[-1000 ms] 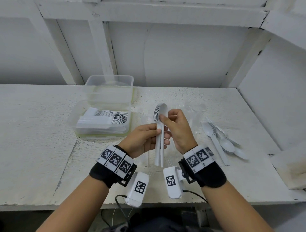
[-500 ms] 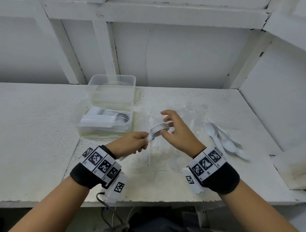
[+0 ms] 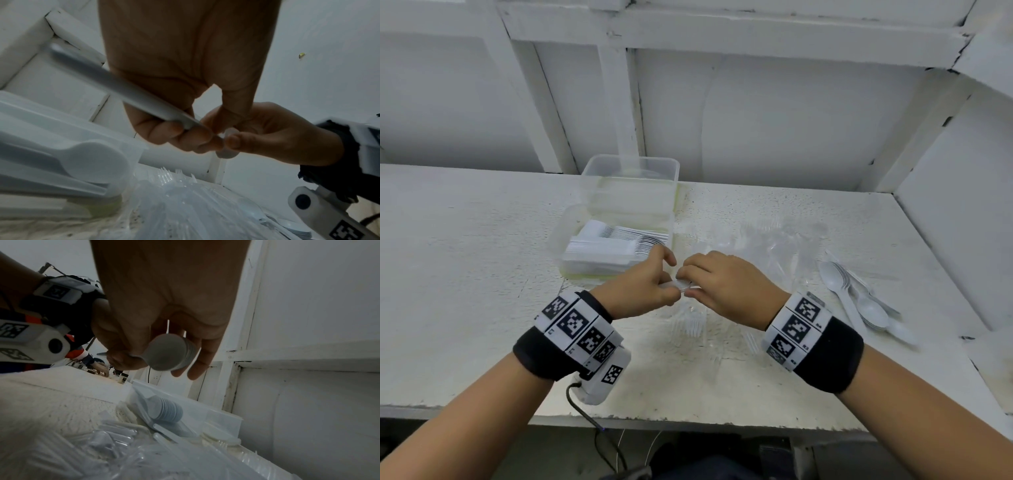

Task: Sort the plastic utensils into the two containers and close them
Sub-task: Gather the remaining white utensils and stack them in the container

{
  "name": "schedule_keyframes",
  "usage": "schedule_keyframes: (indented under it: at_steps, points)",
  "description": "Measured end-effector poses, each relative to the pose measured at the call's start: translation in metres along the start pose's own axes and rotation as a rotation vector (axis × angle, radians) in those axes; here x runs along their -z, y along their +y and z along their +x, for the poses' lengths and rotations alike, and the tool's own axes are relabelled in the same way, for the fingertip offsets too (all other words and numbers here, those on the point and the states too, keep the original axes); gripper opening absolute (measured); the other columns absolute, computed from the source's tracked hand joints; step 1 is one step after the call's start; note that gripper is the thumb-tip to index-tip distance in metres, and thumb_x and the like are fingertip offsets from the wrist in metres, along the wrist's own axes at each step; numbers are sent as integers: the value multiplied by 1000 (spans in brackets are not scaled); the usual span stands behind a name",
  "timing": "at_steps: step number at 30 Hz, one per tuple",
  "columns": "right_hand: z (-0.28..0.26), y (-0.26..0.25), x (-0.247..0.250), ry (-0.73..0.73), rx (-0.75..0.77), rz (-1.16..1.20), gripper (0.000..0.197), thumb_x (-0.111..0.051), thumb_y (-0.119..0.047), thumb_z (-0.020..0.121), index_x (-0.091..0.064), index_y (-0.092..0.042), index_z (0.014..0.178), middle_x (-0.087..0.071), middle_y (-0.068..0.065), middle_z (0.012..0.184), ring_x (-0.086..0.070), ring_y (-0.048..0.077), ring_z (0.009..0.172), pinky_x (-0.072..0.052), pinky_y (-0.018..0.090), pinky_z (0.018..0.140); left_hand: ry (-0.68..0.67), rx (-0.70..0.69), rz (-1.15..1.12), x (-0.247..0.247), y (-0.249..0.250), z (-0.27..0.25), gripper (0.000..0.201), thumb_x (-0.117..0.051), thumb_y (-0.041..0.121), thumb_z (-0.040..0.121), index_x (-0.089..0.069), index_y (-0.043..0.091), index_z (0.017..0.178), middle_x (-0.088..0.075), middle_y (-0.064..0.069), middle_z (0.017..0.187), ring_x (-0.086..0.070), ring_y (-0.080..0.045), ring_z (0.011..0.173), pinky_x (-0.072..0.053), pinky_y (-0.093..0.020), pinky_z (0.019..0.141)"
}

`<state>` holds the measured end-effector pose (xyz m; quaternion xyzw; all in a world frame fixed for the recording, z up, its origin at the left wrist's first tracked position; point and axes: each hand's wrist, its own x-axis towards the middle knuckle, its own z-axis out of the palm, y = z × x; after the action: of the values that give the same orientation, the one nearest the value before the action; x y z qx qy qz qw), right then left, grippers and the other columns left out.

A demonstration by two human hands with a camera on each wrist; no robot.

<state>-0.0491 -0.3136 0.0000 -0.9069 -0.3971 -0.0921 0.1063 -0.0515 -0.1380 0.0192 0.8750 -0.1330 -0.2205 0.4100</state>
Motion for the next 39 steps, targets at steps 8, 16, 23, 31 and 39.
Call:
schedule_keyframes:
  at_steps: [8,16,23,31,39]
  points:
    - [30,4,-3,-9,-28,55,22,-58,-19,87,-64,-9,105,-62,8,103,-58,29,81,-48,38,64,174,-74,146,27,-21,-1,22,-56,17,90,-40,20,105,-64,-3,88,-57,-17,77,-47,-31,74]
    - [80,50,26,-28,-400,109,28,-52,-23,92,-58,-14,118,-55,3,119,-53,21,107,-44,35,89,505,-87,460,69,-64,14,34,-45,13,96,-54,2,127,-55,-14,126,-52,-26,115,-35,-23,93]
    - [139,34,10,-132,-395,208,30,-52,-24,92,-56,-15,121,-54,3,126,-51,19,115,-40,32,97,303,50,597,71,-81,45,40,-31,26,100,-60,2,115,-53,-16,125,-51,-32,112,-40,-37,92]
    - [175,16,-21,-275,-401,215,27,-53,-19,90,-57,-13,116,-58,5,120,-53,22,109,-43,32,92,343,-31,699,69,-91,44,82,-1,51,79,-66,7,100,-60,-12,103,-56,-31,92,-39,-34,74]
    - [170,9,-47,-404,-480,234,29,-56,-22,88,-58,-10,115,-59,8,119,-55,24,108,-43,31,88,311,-63,650,73,-95,37,51,-26,36,95,-68,7,98,-66,-9,97,-60,-26,85,-46,-35,74]
